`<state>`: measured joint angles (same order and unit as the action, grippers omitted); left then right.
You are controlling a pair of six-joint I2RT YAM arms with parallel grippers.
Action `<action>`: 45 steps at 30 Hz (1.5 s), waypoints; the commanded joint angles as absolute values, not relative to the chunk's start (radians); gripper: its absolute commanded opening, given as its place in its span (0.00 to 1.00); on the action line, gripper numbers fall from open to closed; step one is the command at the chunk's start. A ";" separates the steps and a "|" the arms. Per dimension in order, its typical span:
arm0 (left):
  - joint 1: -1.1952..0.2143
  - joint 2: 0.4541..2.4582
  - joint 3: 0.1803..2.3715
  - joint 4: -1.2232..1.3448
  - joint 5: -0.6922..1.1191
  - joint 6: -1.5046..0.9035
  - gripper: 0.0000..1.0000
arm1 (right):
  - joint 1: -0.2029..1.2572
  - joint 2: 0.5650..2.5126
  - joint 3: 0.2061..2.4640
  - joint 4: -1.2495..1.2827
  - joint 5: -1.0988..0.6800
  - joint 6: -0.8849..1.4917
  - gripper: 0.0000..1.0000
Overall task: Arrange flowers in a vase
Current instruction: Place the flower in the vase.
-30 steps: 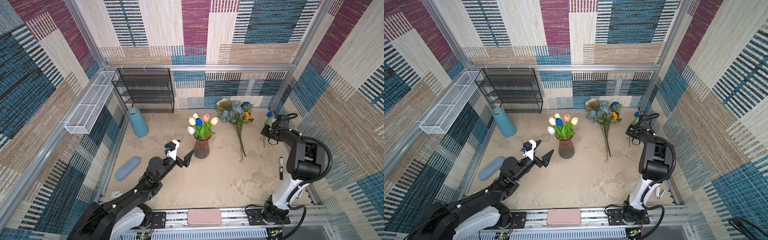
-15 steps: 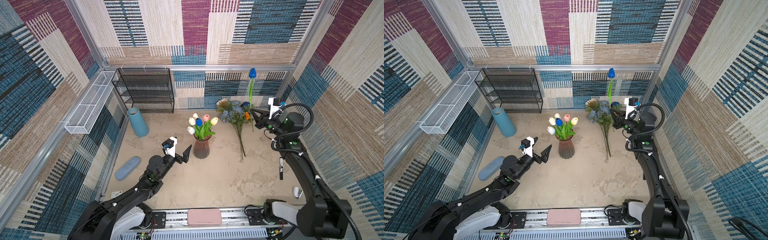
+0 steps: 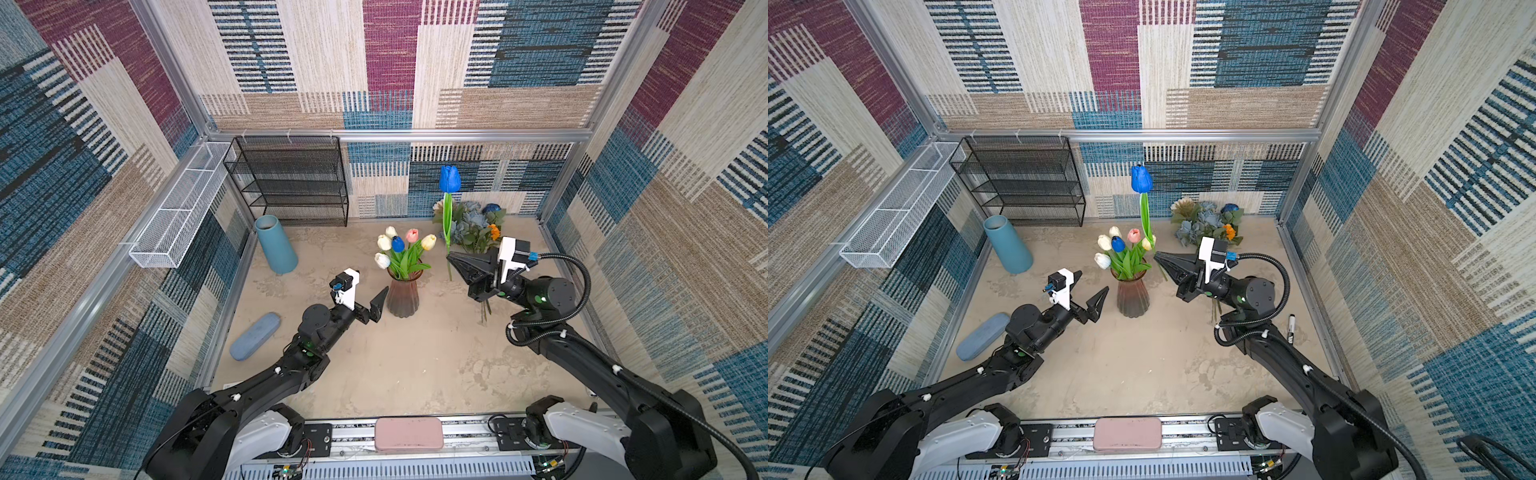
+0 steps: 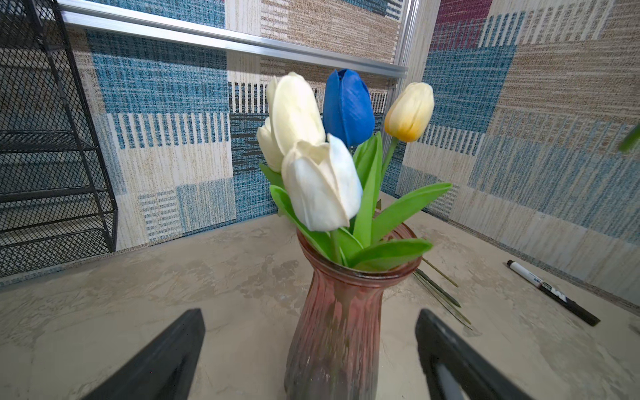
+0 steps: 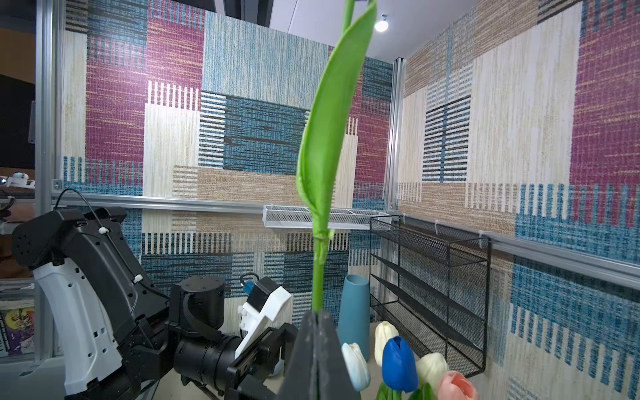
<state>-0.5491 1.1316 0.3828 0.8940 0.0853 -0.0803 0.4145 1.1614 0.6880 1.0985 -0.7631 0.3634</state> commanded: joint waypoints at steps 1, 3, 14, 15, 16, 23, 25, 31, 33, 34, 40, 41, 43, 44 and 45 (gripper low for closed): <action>-0.548 1.136 0.396 0.962 0.112 -0.106 0.98 | 0.449 1.251 0.686 1.349 -0.640 0.414 0.00; -0.547 1.134 0.397 0.959 0.112 -0.107 0.98 | 0.472 1.314 0.688 1.405 -0.589 0.410 0.00; -0.547 1.063 0.392 0.884 0.104 -0.071 0.98 | 0.541 1.568 0.730 1.532 -0.488 0.350 0.00; -0.547 1.062 0.390 0.882 0.105 -0.068 0.98 | 0.543 1.585 0.730 1.544 -0.476 0.348 0.00; -0.547 1.060 0.387 0.881 0.106 -0.066 0.98 | 0.545 1.600 0.731 1.550 -0.465 0.349 0.00; -0.548 1.061 0.371 0.896 0.100 -0.071 0.98 | 0.556 1.657 0.742 1.563 -0.441 0.311 0.00; -0.548 1.068 0.367 0.904 0.098 -0.071 0.98 | 0.558 1.670 0.741 1.565 -0.437 0.291 0.00; -0.547 1.075 0.363 0.908 0.097 -0.071 0.98 | 0.566 1.672 0.725 1.529 -0.442 0.230 0.00; -0.548 1.083 0.362 0.919 0.094 -0.071 0.98 | 0.567 1.662 0.728 1.506 -0.443 0.212 0.00; -0.548 1.084 0.361 0.919 0.095 -0.071 0.98 | 0.568 1.657 0.737 1.484 -0.448 0.205 0.00; -0.548 1.103 0.361 0.939 0.095 -0.071 0.98 | 0.569 1.646 0.792 1.427 -0.511 0.214 0.00; -0.548 1.103 0.360 0.940 0.095 -0.072 0.98 | 0.569 1.647 0.796 1.432 -0.522 0.229 0.00; -0.548 1.103 0.356 0.944 0.094 -0.072 0.98 | 0.570 1.663 0.814 1.442 -0.562 0.276 0.00; -0.548 1.104 0.355 0.946 0.092 -0.071 0.98 | 0.572 1.672 0.820 1.452 -0.576 0.298 0.00; -0.547 1.106 0.355 0.946 0.091 -0.071 0.98 | 0.574 1.683 0.824 1.466 -0.585 0.316 0.00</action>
